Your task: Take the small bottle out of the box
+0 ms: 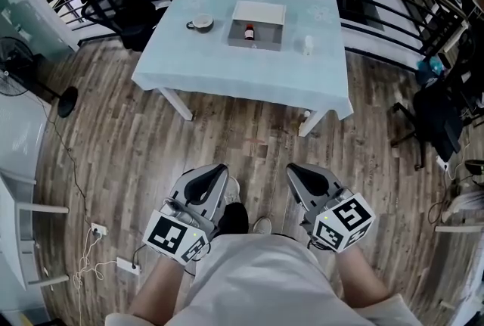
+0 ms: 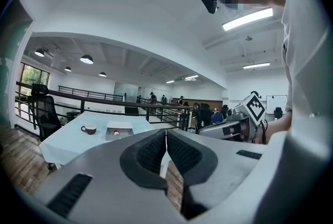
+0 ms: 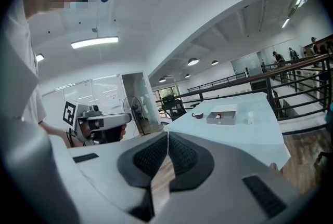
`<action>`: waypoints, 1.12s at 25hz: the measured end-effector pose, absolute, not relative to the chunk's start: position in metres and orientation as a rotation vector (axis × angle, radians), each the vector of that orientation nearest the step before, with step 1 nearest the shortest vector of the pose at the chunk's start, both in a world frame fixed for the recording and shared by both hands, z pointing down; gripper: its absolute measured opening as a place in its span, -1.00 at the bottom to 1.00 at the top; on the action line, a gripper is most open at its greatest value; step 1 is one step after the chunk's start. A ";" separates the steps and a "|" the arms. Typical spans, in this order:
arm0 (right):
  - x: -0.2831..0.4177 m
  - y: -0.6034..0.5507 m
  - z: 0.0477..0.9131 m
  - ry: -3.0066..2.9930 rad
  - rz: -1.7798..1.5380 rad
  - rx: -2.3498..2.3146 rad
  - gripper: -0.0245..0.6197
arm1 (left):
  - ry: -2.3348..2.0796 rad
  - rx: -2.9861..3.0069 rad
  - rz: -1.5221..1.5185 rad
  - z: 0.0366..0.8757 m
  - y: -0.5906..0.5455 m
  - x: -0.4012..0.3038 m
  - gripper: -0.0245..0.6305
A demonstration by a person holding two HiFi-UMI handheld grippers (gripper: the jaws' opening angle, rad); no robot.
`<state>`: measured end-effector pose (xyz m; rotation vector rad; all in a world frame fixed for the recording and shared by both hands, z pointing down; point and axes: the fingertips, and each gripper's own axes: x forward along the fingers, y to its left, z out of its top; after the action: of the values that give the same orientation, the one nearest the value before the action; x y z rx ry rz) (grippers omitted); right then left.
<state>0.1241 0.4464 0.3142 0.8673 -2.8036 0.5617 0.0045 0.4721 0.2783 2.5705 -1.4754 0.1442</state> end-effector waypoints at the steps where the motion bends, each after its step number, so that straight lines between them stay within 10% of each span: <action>1: 0.123 0.442 0.315 -2.802 0.562 0.870 -0.85 | -1.476 2.570 0.142 0.278 0.468 0.003 -0.85; 28: 0.013 0.259 0.331 -2.706 0.587 0.973 -0.85 | -1.315 2.580 0.119 0.310 0.274 -0.101 -0.85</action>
<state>0.0133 0.2589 0.3313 0.9731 -2.7064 0.5870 -0.1012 0.2743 0.3095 2.5802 -1.3147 0.1186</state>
